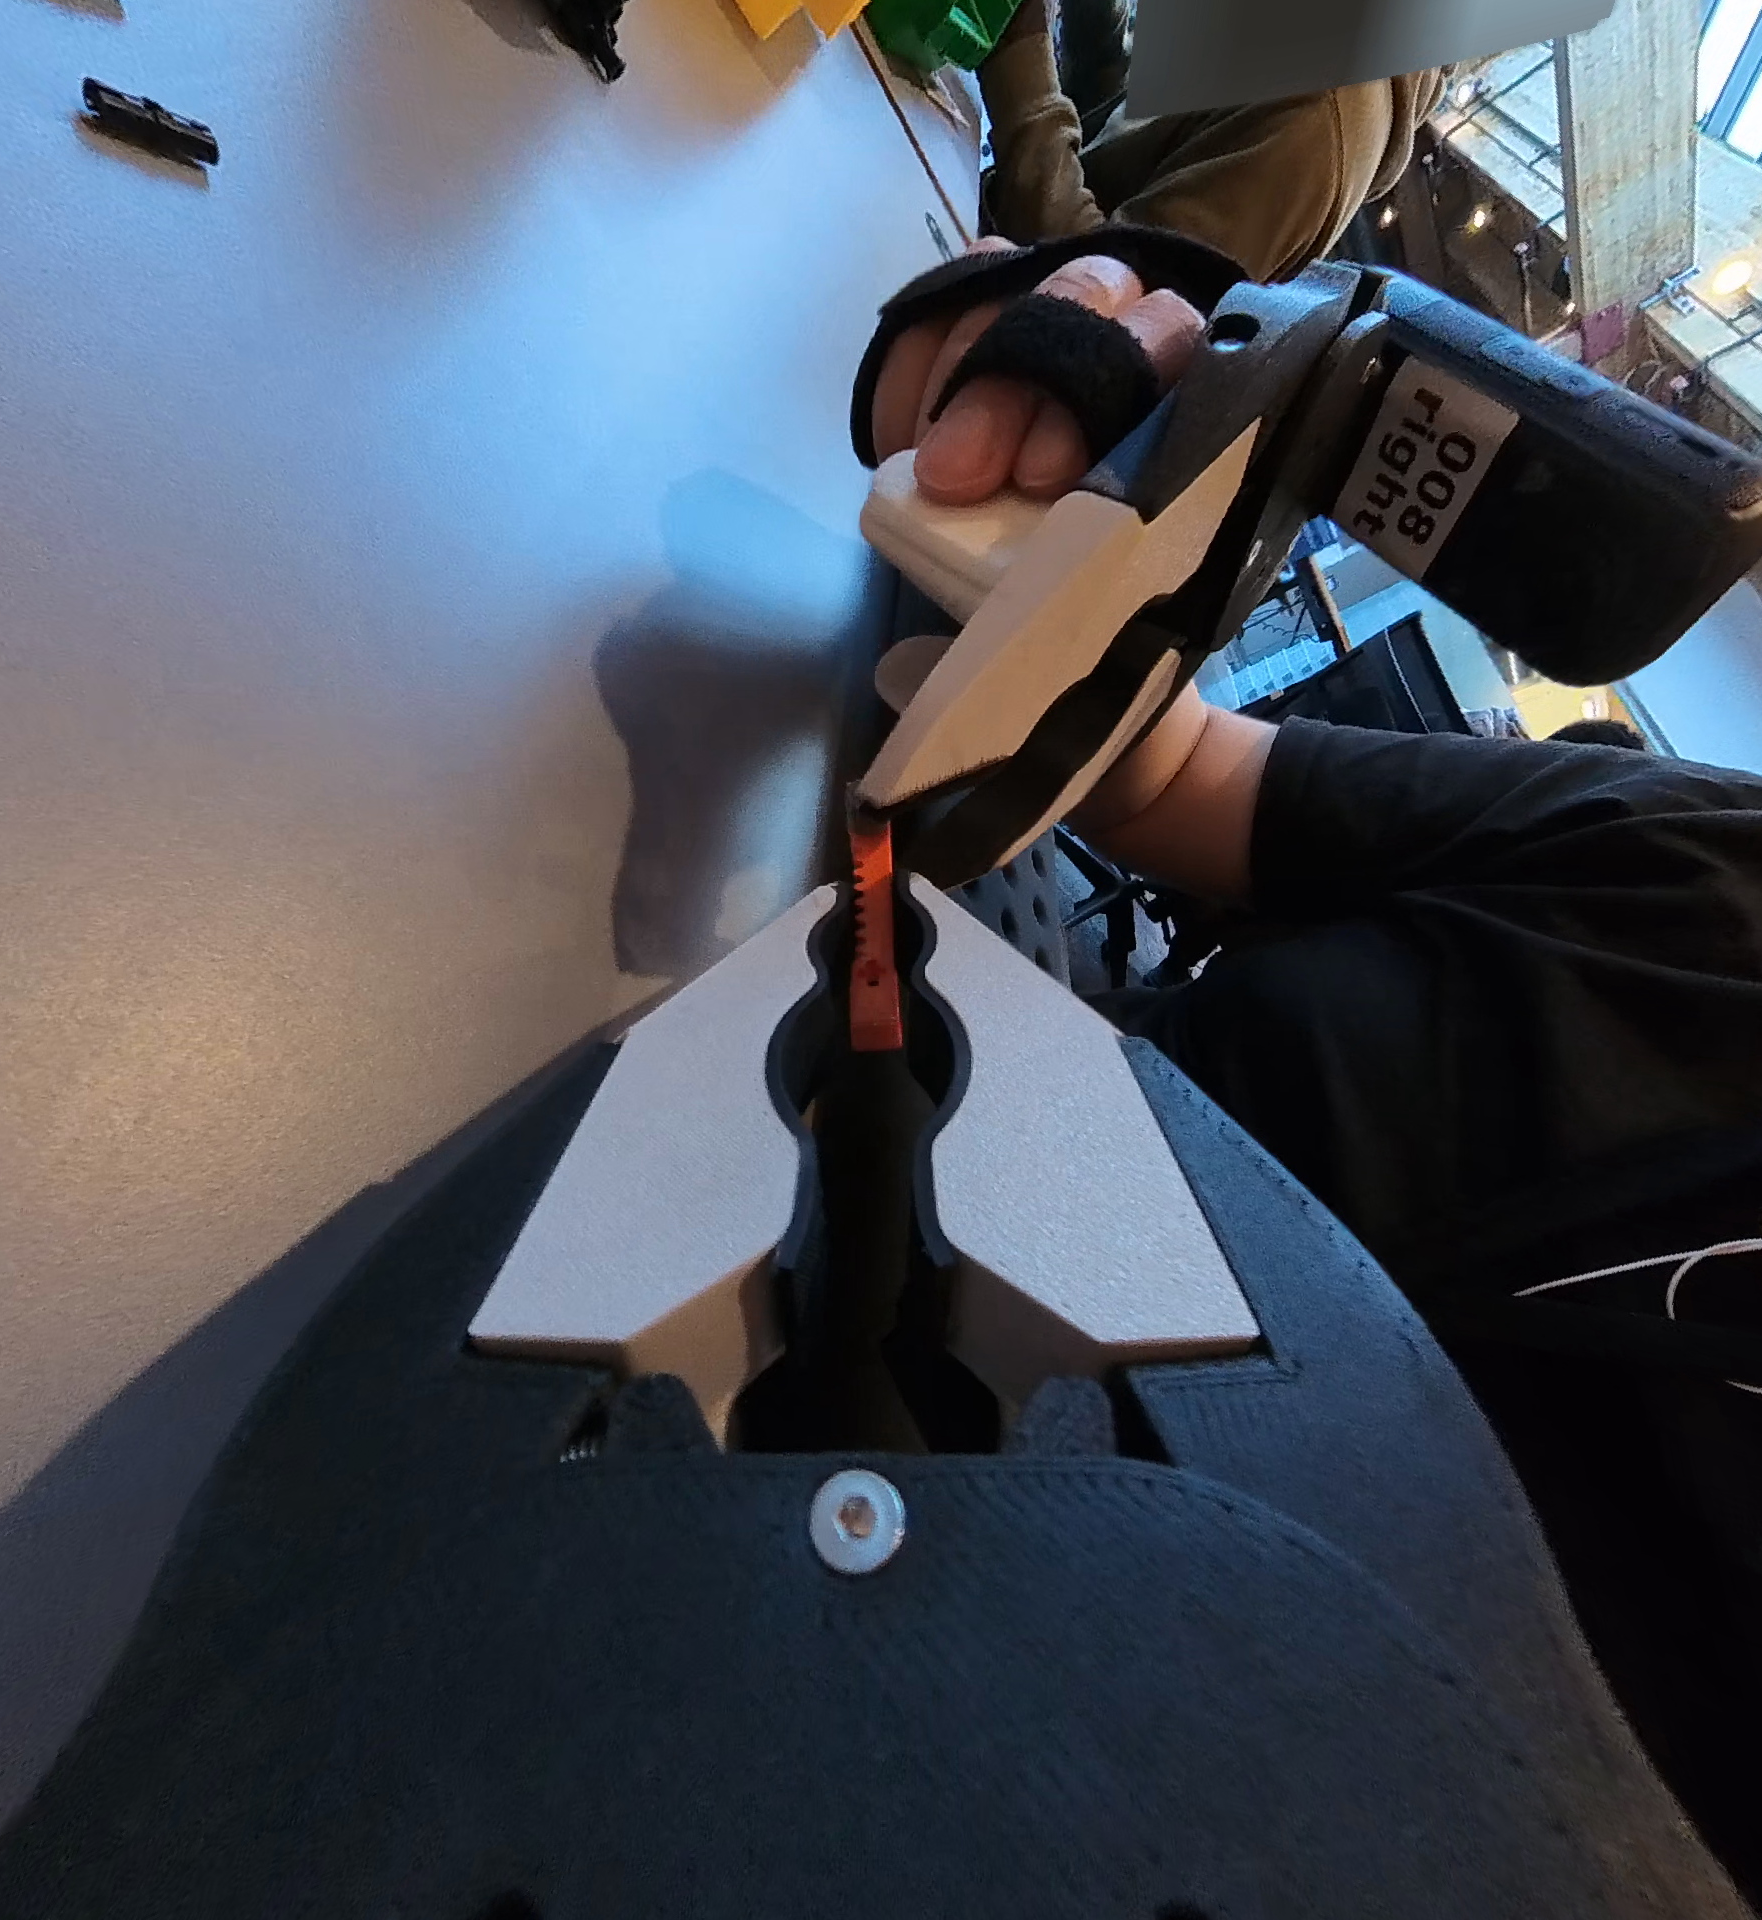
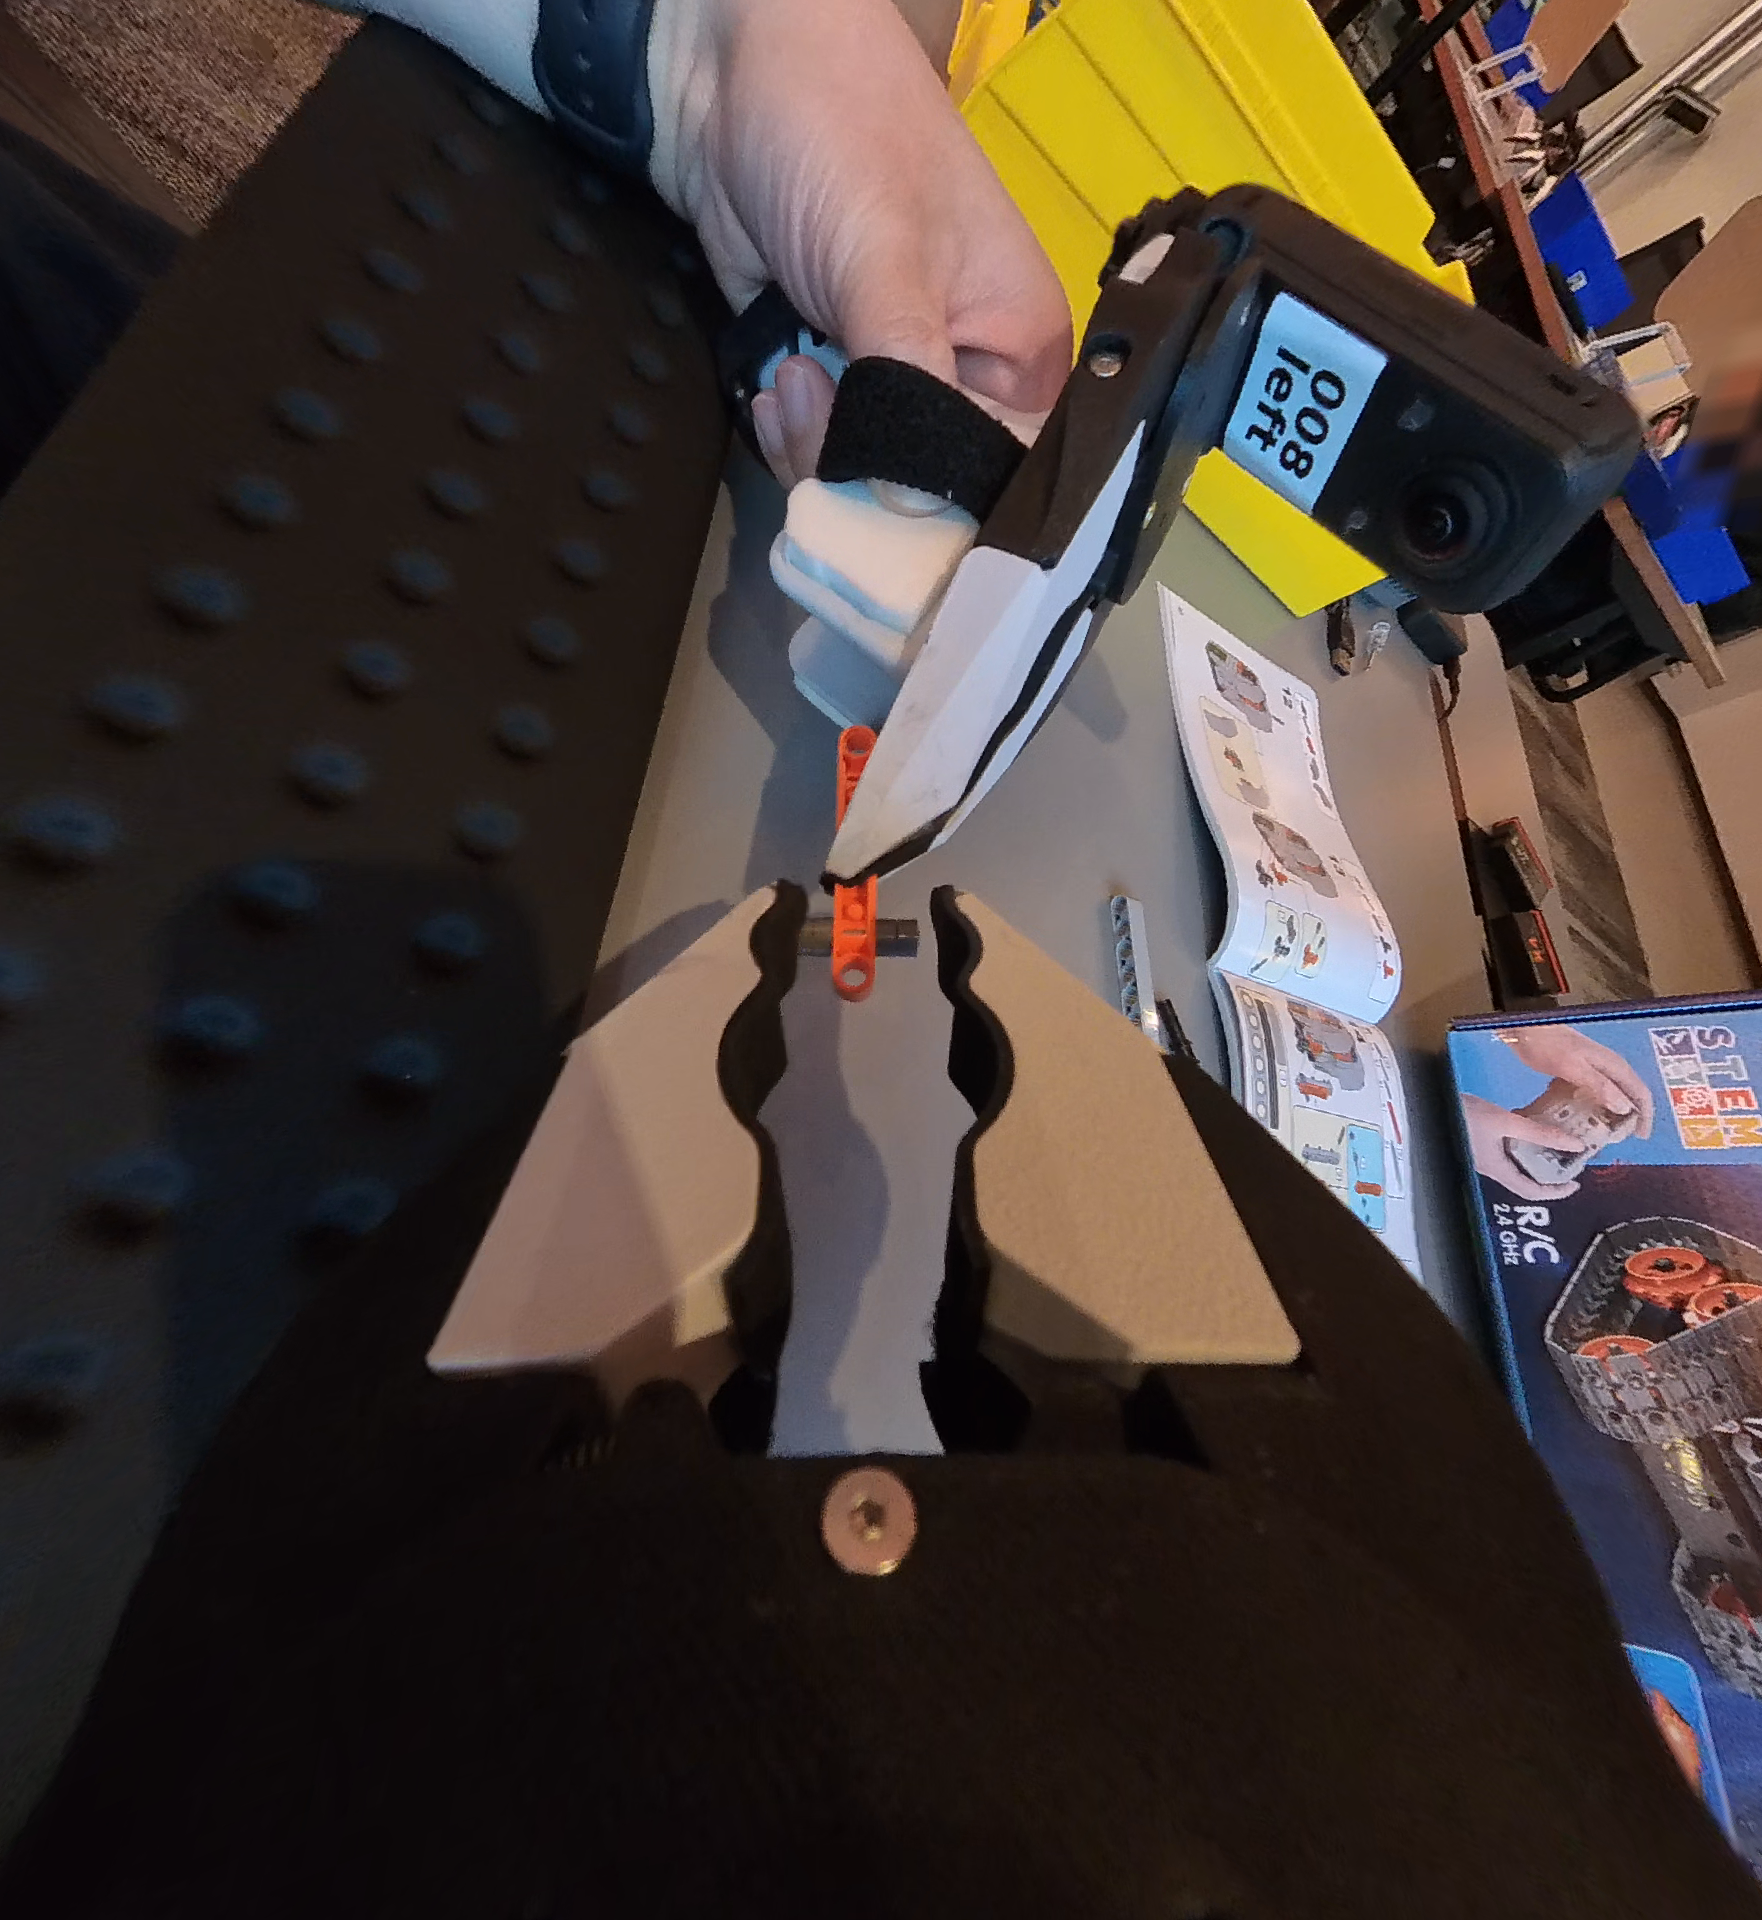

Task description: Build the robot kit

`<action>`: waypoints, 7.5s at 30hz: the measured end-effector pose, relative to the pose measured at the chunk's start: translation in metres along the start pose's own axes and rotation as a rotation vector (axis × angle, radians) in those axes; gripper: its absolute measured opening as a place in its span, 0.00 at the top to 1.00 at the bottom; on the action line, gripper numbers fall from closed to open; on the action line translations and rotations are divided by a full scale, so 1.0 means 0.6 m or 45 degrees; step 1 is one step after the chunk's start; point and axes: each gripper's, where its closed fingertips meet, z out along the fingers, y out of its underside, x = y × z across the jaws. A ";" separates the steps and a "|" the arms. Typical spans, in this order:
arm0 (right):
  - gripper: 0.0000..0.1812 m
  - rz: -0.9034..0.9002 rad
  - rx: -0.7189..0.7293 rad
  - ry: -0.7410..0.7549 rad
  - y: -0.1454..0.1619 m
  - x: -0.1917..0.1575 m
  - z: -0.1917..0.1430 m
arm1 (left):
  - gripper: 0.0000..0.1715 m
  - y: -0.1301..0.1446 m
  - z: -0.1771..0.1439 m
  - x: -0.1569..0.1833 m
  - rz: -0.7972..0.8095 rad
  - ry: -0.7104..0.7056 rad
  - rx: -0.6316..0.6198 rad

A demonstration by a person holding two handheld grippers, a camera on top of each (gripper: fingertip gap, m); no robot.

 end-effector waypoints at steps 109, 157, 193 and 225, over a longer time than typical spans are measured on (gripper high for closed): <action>1.00 1.285 0.366 -0.250 0.012 0.106 -0.004 | 0.97 -0.004 -0.031 -0.094 0.585 -0.451 -0.246; 1.00 2.202 0.079 -0.702 0.053 0.040 0.045 | 0.98 -0.004 -0.042 -0.098 0.808 -0.715 -0.291; 1.00 2.178 -0.159 -0.688 0.057 0.032 0.051 | 0.98 -0.008 -0.043 -0.094 0.841 -0.737 -0.288; 0.97 0.819 -0.008 -0.363 0.062 0.024 0.056 | 0.98 0.000 -0.047 -0.092 0.869 -0.657 -0.256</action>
